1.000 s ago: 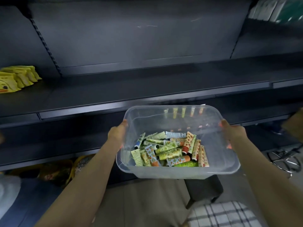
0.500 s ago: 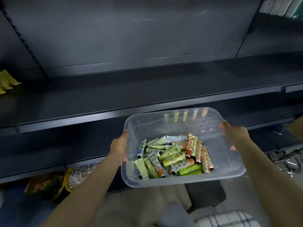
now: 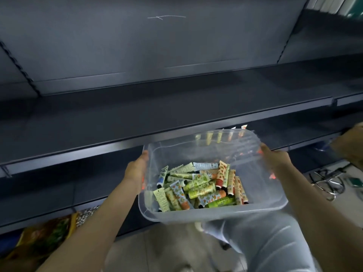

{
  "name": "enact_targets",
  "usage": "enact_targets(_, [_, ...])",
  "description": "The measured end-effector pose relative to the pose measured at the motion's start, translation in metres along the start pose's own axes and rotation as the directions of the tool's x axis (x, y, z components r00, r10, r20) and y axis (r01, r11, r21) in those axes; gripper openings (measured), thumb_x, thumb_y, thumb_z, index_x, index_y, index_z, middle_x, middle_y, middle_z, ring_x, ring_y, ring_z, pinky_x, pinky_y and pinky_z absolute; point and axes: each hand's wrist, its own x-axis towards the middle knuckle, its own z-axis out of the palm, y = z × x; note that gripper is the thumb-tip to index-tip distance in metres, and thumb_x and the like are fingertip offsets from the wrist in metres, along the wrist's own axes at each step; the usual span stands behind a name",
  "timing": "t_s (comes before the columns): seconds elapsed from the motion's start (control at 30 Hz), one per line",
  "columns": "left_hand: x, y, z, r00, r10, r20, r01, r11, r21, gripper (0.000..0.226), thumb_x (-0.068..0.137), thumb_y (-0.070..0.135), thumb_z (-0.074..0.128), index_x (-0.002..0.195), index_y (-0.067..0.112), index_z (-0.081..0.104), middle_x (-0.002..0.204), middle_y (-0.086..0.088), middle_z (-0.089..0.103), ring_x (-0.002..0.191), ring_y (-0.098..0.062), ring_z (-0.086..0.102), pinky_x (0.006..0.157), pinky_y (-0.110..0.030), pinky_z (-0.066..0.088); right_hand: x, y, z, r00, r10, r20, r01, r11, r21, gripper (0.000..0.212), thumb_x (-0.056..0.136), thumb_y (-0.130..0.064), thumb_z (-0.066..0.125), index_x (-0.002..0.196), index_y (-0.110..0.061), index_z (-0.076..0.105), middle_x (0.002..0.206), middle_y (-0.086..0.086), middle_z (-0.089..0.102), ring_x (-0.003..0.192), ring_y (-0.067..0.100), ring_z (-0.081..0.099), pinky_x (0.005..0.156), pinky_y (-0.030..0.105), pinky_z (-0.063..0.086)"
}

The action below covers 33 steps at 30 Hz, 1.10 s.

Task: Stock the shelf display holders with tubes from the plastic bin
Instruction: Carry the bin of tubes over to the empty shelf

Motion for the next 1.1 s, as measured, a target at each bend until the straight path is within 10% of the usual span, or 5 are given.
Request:
enact_targets(0.23, [0.007, 0.002, -0.003, 0.999, 0.028, -0.027, -0.029, 0.998, -0.051, 0.067, 0.087, 0.055, 0.055, 0.133, 0.006, 0.049, 0.141, -0.022, 0.045, 0.127, -0.042, 0.045, 0.101, -0.050, 0.040, 0.001, -0.004, 0.010, 1.000, 0.003, 0.005, -0.003, 0.999, 0.033, 0.048, 0.087, -0.050, 0.057, 0.095, -0.003, 0.061, 0.086, 0.014, 0.061, 0.073, 0.027, 0.058, 0.066, 0.033, 0.046])
enact_targets(0.43, [0.013, -0.016, 0.035, 0.997, 0.070, -0.021, -0.070, 0.997, -0.030, 0.053, 0.086, 0.058, 0.055, 0.109, 0.010, 0.060, 0.094, -0.005, 0.059, 0.090, -0.028, 0.057, 0.085, -0.042, 0.049, 0.041, 0.014, -0.001, 1.000, -0.010, 0.002, 0.010, 0.999, 0.051, 0.048, 0.084, -0.050, 0.060, 0.091, -0.003, 0.062, 0.079, 0.013, 0.057, 0.069, 0.026, 0.054, 0.060, 0.031, 0.046])
enact_targets(0.73, [0.021, -0.023, 0.070, 0.995, 0.100, 0.016, -0.099, 0.995, -0.034, 0.059, 0.079, 0.065, 0.055, 0.104, 0.013, 0.062, 0.098, -0.007, 0.062, 0.092, -0.027, 0.061, 0.091, -0.050, 0.049, 0.081, 0.018, -0.021, 0.996, -0.079, 0.039, 0.076, 0.994, 0.078, 0.033, 0.085, -0.043, 0.061, 0.078, -0.010, 0.058, 0.070, 0.007, 0.053, 0.060, 0.020, 0.050, 0.058, 0.029, 0.042])
enact_targets(1.1, [0.024, -0.100, 0.196, 0.981, 0.131, -0.140, -0.135, 0.991, -0.017, 0.051, 0.085, 0.059, 0.055, 0.093, 0.011, 0.068, 0.070, -0.010, 0.062, 0.059, -0.025, 0.057, 0.054, -0.030, 0.042, 0.223, 0.093, -0.054, 0.951, -0.100, 0.294, 0.070, 0.991, 0.111, 0.040, 0.084, -0.049, 0.062, 0.073, -0.011, 0.057, 0.063, 0.004, 0.049, 0.056, 0.017, 0.044, 0.053, 0.026, 0.036])
